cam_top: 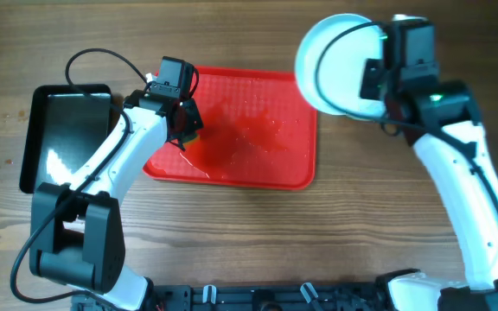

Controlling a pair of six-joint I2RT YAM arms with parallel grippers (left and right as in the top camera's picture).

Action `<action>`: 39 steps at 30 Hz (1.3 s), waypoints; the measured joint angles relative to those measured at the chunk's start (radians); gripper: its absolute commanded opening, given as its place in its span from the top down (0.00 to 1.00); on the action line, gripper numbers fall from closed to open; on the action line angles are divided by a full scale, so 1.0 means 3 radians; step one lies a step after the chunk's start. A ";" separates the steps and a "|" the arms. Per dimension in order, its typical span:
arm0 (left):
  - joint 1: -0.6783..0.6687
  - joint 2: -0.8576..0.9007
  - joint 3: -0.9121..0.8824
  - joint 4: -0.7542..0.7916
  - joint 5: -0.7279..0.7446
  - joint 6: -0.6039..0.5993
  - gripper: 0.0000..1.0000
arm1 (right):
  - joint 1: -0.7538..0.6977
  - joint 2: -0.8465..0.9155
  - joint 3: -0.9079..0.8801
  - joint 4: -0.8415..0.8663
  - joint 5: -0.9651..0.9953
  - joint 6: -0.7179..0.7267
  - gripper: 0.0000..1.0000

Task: Clean dirty plates on tray and stack at the side
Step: 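Lower the plate onto the side stack and open the right gripper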

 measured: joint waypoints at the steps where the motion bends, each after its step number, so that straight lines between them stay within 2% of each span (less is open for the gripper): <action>1: 0.0000 0.0000 -0.0001 0.0001 0.0004 -0.0001 0.96 | 0.0153 0.0000 0.0000 0.0053 0.0132 -0.0037 0.96; 5: 0.0000 0.0000 -0.0003 0.0023 0.0083 -0.0003 0.96 | 0.0674 0.0034 -0.0003 0.0449 0.0820 -0.0439 0.96; 8: 0.0000 0.0000 -0.0003 0.0036 0.0125 -0.0001 0.96 | 0.1183 0.0205 -0.0003 0.0952 0.1713 -0.0987 0.96; 14: 0.0000 0.0000 -0.0004 0.0036 0.0136 -0.0003 0.96 | 0.1507 0.0290 -0.0009 0.1952 0.2510 -0.2260 0.96; 18: 0.0000 0.0000 -0.0004 0.0039 0.0136 -0.0003 0.96 | 0.1567 0.0290 -0.0009 0.2099 0.2705 -0.2609 0.96; 22: 0.0000 0.0000 -0.0004 0.0047 0.0137 -0.0003 0.96 | 0.1567 0.0291 0.0003 0.1563 0.2736 -0.2307 0.96; 25: 0.0000 0.0000 -0.0004 0.0047 0.0136 -0.0001 0.96 | 0.1522 0.0295 0.0009 0.1011 0.2408 -0.1690 0.96; 28: 0.0000 0.0000 -0.0004 0.0047 0.0136 -0.0001 0.96 | 0.1258 0.0295 0.0013 0.0570 0.1760 -0.1003 0.96; 29: 0.0000 0.0000 -0.0004 0.0047 0.0136 -0.0003 0.96 | 0.1101 0.0295 0.0013 0.0472 0.1485 -0.0795 0.96; 30: 0.0000 0.0000 -0.0004 0.0047 0.0137 -0.0001 0.96 | 0.0763 0.0295 0.0013 0.0357 0.1006 -0.0455 0.96; 32: 0.0000 0.0000 -0.0004 0.0050 0.0137 -0.0001 0.96 | 0.0205 0.0317 0.0013 0.0298 0.0376 -0.0089 0.96; 36: 0.0000 0.0000 -0.0004 0.0051 0.0137 -0.0001 0.96 | -0.0847 0.0570 0.0013 0.0291 -0.0542 0.0266 0.96; 39: 0.0000 0.0000 -0.0004 0.0058 0.0137 -0.0003 0.96 | -0.1316 0.1012 0.0013 0.0437 -0.0847 0.0354 0.96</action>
